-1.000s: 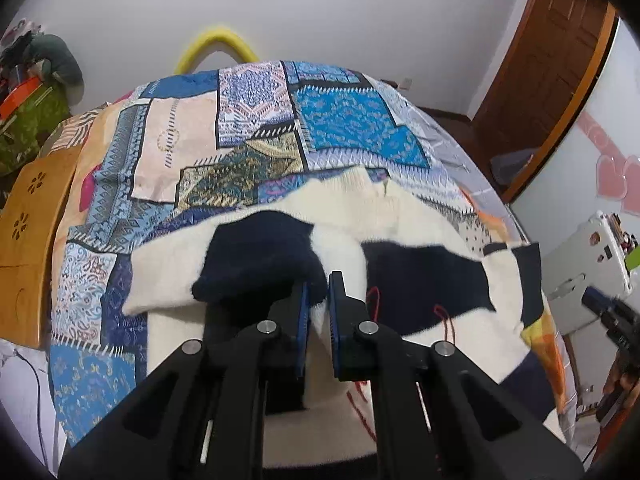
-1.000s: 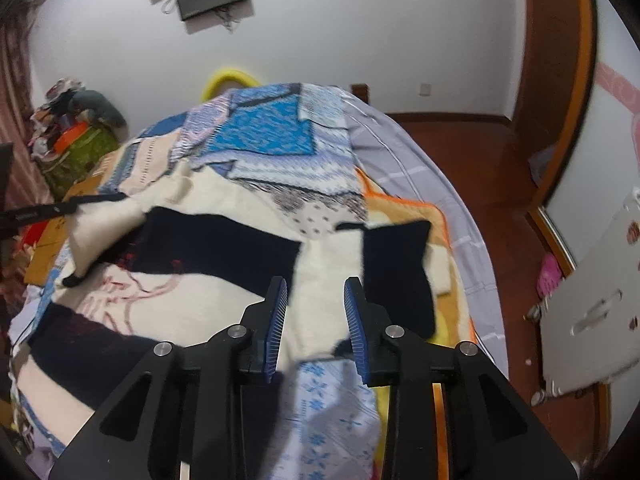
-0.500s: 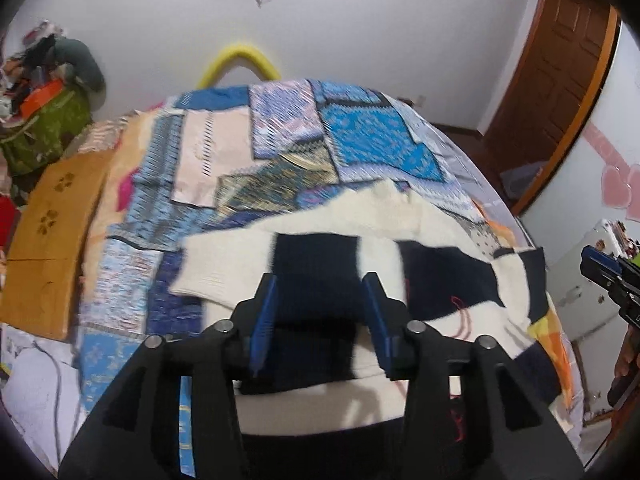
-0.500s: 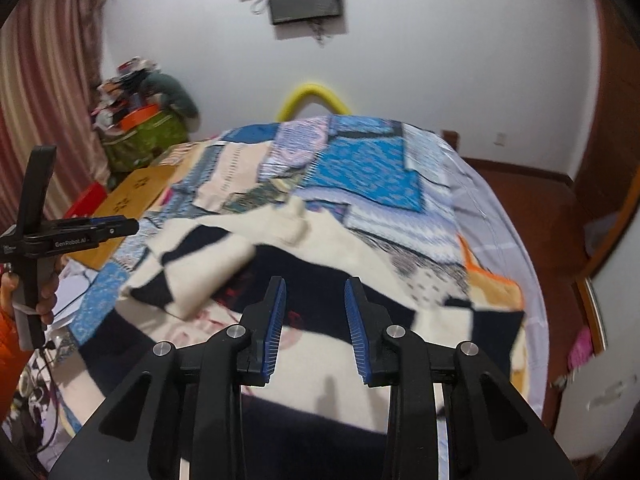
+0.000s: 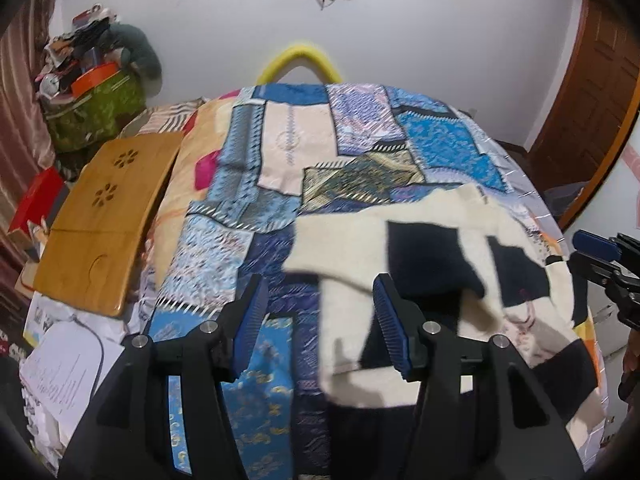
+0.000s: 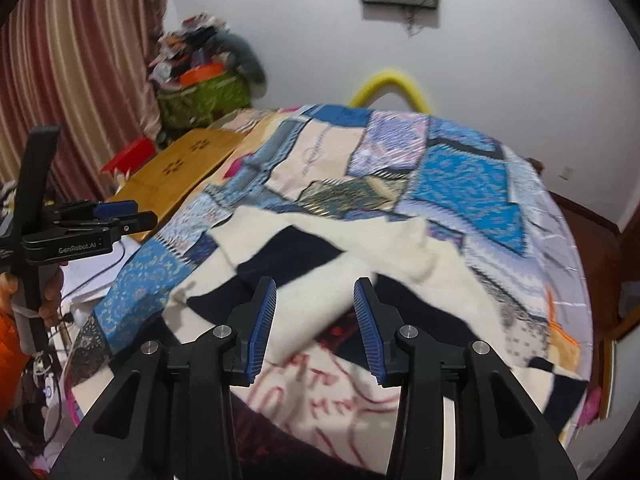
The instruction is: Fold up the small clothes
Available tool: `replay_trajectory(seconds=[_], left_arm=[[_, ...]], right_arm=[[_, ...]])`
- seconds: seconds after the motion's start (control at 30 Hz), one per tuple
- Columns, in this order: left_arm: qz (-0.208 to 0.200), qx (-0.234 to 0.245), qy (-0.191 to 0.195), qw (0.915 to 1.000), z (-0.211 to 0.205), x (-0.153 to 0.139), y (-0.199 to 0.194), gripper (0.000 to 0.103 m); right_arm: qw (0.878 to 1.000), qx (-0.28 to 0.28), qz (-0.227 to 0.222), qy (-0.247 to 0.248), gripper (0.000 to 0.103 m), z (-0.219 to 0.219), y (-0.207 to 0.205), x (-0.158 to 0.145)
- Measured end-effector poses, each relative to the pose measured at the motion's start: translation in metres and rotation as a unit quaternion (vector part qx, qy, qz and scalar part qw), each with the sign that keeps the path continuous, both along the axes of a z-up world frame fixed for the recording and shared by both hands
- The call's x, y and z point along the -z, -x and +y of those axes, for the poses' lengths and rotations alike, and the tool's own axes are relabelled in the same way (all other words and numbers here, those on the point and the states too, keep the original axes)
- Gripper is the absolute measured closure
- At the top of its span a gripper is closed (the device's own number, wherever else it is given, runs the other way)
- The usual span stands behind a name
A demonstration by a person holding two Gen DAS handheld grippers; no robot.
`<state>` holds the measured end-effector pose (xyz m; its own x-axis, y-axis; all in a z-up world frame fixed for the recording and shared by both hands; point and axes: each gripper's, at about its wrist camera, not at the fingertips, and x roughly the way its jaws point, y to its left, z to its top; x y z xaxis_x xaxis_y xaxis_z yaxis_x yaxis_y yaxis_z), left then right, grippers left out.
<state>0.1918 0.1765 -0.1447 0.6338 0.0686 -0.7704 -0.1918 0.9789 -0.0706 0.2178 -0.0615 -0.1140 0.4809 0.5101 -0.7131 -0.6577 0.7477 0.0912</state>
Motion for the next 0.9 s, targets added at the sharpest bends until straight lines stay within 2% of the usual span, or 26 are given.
replay_trajectory(seconds=[0.33,0.4,0.63,0.87,0.9], left_arm=[[0.048,-0.008,0.02,0.9986,0.022,0.049,-0.002,0.046],[0.059,-0.005,0.026,0.9979,0.023,0.06,-0.005,0.046],[0.085,0.009,0.038,0.9957,0.019,0.087,-0.015,0.046],[0.101,0.015,0.047,0.9937,0.015,0.104,-0.022,0.046],[0.102,0.015,0.047,0.9936,0.015,0.105,-0.022,0.046]], right_arm=[[0.995,-0.058,0.037,0.067,0.062,0.072,-0.012,0.043],[0.993,-0.066,0.04,0.089,0.056,0.083,-0.013,0.054],[0.986,-0.079,0.053,0.134,0.054,0.1,-0.026,0.082],[0.984,-0.091,0.058,0.14,0.052,0.108,-0.03,0.097],[0.984,-0.092,0.056,0.141,0.054,0.108,-0.03,0.097]])
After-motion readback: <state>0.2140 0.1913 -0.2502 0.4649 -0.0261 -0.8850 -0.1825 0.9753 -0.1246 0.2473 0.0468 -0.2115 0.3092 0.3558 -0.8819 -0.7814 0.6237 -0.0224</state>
